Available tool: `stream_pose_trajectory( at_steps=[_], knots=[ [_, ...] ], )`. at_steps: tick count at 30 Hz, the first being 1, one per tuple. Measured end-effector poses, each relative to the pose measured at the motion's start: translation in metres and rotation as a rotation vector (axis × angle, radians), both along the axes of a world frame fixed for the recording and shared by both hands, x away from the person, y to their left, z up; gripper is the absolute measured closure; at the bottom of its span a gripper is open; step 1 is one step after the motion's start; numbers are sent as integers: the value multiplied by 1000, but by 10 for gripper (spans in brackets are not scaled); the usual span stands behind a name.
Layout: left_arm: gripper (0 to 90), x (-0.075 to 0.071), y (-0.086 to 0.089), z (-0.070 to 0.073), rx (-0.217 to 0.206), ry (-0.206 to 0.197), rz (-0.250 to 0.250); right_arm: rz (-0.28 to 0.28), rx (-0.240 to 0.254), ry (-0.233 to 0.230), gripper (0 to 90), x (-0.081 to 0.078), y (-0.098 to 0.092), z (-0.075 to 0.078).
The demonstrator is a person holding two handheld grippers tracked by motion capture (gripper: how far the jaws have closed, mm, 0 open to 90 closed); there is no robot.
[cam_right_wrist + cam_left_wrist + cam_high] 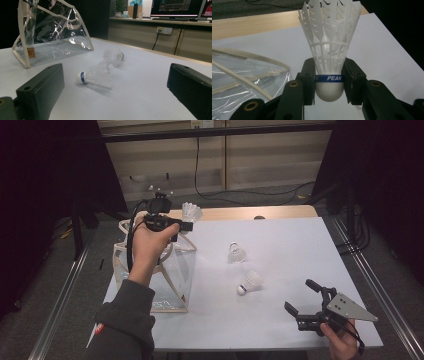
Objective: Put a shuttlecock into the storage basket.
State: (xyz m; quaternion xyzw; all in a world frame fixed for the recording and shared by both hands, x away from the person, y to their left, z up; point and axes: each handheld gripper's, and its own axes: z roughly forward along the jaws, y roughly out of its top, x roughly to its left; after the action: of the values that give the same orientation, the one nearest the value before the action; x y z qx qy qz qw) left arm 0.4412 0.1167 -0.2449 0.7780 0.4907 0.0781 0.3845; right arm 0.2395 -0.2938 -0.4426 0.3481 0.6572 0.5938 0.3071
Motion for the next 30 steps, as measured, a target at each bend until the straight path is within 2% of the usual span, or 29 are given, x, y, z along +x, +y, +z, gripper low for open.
stream_pose_trajectory(
  at_steps=[30],
  knots=[
    [653,5,16,8,20,-5,42,2,-6,-2,10,0,1,0]
  ],
)
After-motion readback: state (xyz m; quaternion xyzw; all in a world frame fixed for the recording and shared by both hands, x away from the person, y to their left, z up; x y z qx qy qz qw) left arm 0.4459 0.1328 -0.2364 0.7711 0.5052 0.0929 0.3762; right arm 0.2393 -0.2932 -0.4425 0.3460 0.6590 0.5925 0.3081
